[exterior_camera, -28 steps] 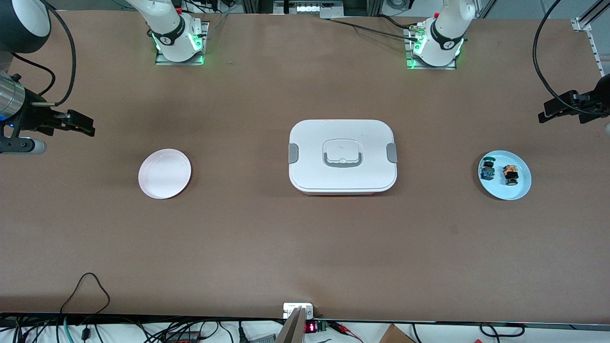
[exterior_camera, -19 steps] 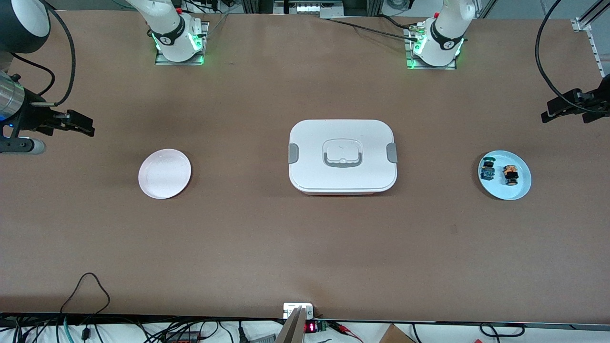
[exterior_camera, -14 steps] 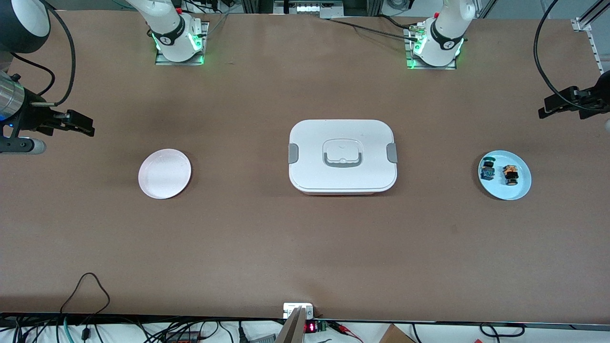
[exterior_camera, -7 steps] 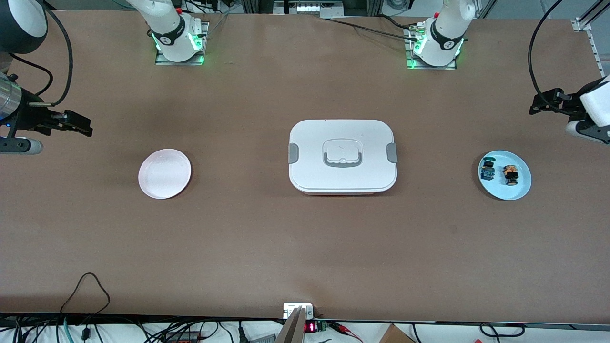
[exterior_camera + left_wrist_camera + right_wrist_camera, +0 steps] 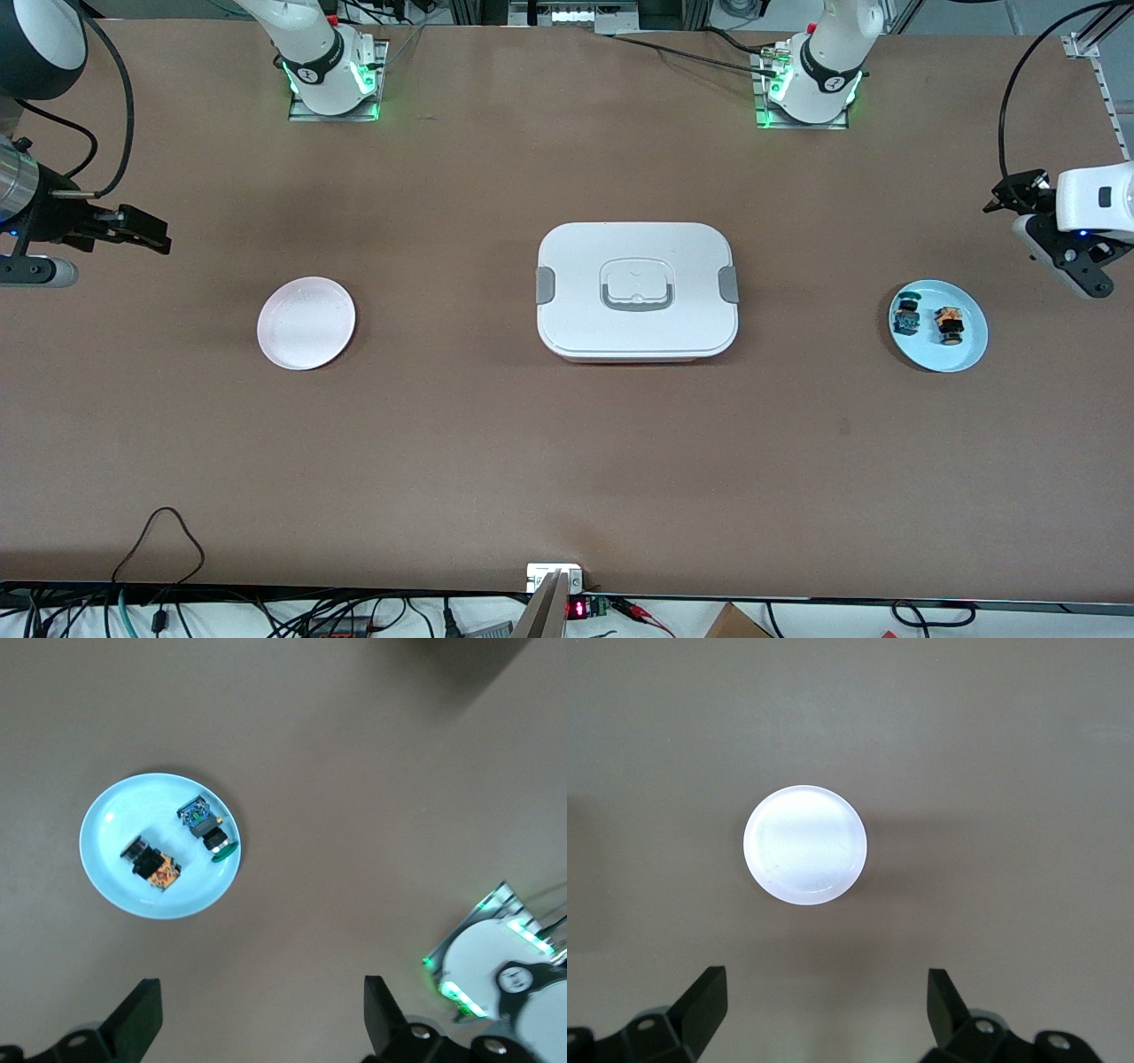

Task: Transfer orange switch to right arm and place
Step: 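Lower the left gripper over the orange switch on the blue plate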

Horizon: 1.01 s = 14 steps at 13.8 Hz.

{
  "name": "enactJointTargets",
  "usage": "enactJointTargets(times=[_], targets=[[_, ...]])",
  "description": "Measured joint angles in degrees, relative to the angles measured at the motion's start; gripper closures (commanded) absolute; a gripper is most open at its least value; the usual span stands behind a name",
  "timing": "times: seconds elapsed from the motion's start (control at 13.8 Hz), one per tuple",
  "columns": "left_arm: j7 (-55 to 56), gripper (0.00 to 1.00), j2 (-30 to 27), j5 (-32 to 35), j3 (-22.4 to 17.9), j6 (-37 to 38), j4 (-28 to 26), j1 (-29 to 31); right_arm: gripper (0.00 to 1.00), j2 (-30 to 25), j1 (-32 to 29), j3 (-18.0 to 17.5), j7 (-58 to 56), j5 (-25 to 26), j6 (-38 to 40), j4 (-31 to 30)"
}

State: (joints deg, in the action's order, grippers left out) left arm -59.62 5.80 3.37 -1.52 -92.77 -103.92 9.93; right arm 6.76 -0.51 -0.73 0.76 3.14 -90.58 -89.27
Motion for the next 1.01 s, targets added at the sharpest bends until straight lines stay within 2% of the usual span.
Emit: enactJointTargets(times=[0.29, 0.72, 1.01], targets=[[-13.45, 0.0, 0.15, 0.48, 0.0, -12.76, -7.83, 2.14, 0.0, 0.0, 0.0, 0.0, 0.0, -0.03, -1.05, 0.0], [-36.12, 0.0, 0.63, 1.14, -0.02, -37.51, -21.74, 5.84, 0.0, -0.08, 0.15, -0.47, 0.0, -0.02, -2.84, 0.45], [-47.58, 0.0, 5.35, 1.14, 0.01, -48.18, -25.06, 6.79, 0.0, -0.12, -0.04, 0.51, 0.0, 0.05, -2.01, 0.56]])
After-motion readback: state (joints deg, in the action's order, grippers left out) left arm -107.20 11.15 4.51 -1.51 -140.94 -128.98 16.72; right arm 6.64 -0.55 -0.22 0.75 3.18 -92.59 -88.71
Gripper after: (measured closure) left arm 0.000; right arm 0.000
